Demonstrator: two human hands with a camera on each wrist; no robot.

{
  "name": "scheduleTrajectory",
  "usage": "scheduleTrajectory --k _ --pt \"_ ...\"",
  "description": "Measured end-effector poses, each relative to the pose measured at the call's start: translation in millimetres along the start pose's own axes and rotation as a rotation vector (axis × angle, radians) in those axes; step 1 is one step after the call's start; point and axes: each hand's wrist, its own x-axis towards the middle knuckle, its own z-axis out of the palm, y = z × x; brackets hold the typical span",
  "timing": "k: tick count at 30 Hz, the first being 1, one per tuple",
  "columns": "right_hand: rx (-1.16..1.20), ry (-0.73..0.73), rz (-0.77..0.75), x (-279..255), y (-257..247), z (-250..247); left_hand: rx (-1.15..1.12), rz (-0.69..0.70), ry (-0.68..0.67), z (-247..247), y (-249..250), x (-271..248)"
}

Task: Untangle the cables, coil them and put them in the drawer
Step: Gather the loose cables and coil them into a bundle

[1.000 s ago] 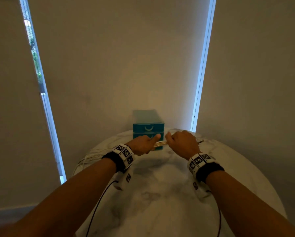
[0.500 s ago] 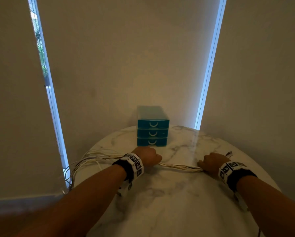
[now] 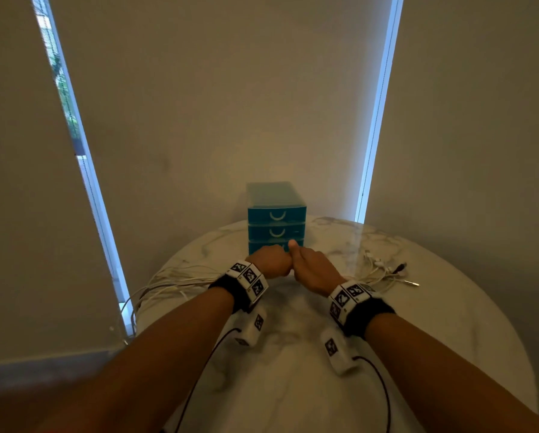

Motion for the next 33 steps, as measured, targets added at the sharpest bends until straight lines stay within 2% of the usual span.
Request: scheduleTrajectory --k 4,6,9,12,15,17,20,23,26,28,29,31,33 --pt "-0.279 0.07 -0.057 5.7 0.5 -6.6 -0.152 0.057 -0.001 -6.0 -18.9 -10.8" --pt "-0.373 0.117 -0.059 8.9 9.6 -18.9 -0.202 0.001 0.054 -11.1 -39.2 -20.2" --pt "-0.574 0.176 -0.125 13.6 18.5 -37.0 -0.098 -0.101 0.149 -22.9 -70.8 -29.6" --pt "-0.906 0.198 -0.198 15.3 12.4 -55.2 -0.035 -0.149 0.141 -41.6 -87.2 -30.6" --pt "-1.033 0.245 -0.265 10.9 12.3 -79.3 -0.083 -0.191 0.1 -59.4 -105.7 -30.7" --pt "-1.128 0.164 -0.292 6.3 19.7 -87.6 -0.005 -0.13 0.126 -61.1 -105.1 -28.7" --pt "-1.266 -0.072 -0.343 -4.3 44.3 -75.2 0.155 -0.052 0.108 -35.4 -79.9 -27.6" --pt "-1.293 -0.26 -0.277 -11.8 75.2 -56.4 0.254 -0.013 -0.017 0.4 -56.5 -24.9" --pt "-1.25 -0.371 -0.048 -8.8 86.9 -62.0 0.191 0.005 -0.073 14.2 -43.1 -17.9" --pt "-1.18 -0.286 0.078 0.2 87.1 -72.1 0.086 0.01 -0.039 9.5 -40.5 -12.0" --pt "-1.107 -0.22 0.077 3.5 84.5 -74.0 0.036 0.016 -0.025 6.1 -40.9 -8.4" --pt "-0.894 -0.079 -0.019 7.0 65.6 -71.0 -0.044 0.026 0.015 0.5 -41.0 -3.1" --pt "-0.497 -0.013 -0.099 6.7 31.3 -50.8 -0.175 0.029 0.069 -2.6 -35.4 -2.8"
